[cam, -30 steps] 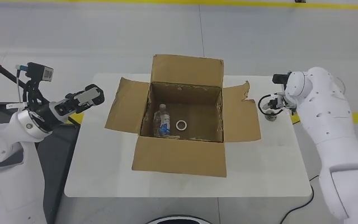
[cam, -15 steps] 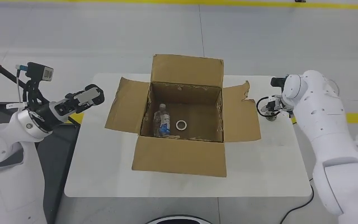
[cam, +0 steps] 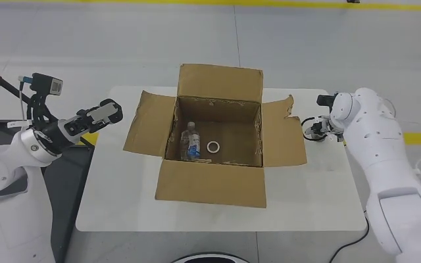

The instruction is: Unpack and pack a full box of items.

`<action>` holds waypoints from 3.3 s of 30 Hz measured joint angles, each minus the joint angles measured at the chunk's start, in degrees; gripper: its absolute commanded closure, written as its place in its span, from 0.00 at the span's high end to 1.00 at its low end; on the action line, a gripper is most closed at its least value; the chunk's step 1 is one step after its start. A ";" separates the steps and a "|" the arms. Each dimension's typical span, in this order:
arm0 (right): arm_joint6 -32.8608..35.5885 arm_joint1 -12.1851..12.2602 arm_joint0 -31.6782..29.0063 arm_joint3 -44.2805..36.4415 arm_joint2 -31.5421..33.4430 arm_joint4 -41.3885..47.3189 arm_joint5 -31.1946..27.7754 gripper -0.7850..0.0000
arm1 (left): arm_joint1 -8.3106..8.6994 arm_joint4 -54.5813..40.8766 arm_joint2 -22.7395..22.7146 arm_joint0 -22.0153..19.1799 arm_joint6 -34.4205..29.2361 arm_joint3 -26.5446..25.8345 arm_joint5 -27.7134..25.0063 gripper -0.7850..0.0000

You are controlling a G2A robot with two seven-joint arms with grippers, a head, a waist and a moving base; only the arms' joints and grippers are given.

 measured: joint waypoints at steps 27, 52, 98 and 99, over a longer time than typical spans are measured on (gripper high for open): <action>-1.37 0.71 0.30 0.98 2.76 0.97 -1.13 0.51 | 0.00 0.00 0.00 0.00 0.00 0.00 0.00 1.00; -4.05 -1.14 0.56 5.36 1.97 0.68 -0.08 0.51 | 0.00 0.00 0.00 0.00 0.00 0.00 0.00 1.00; -8.57 -2.75 1.35 9.22 2.60 0.57 -0.13 0.44 | 0.00 0.00 0.00 0.00 0.00 0.00 0.00 1.00; -8.60 -2.78 1.33 9.27 2.61 0.57 -0.15 0.44 | 0.00 0.00 0.00 0.00 0.00 0.00 0.00 1.00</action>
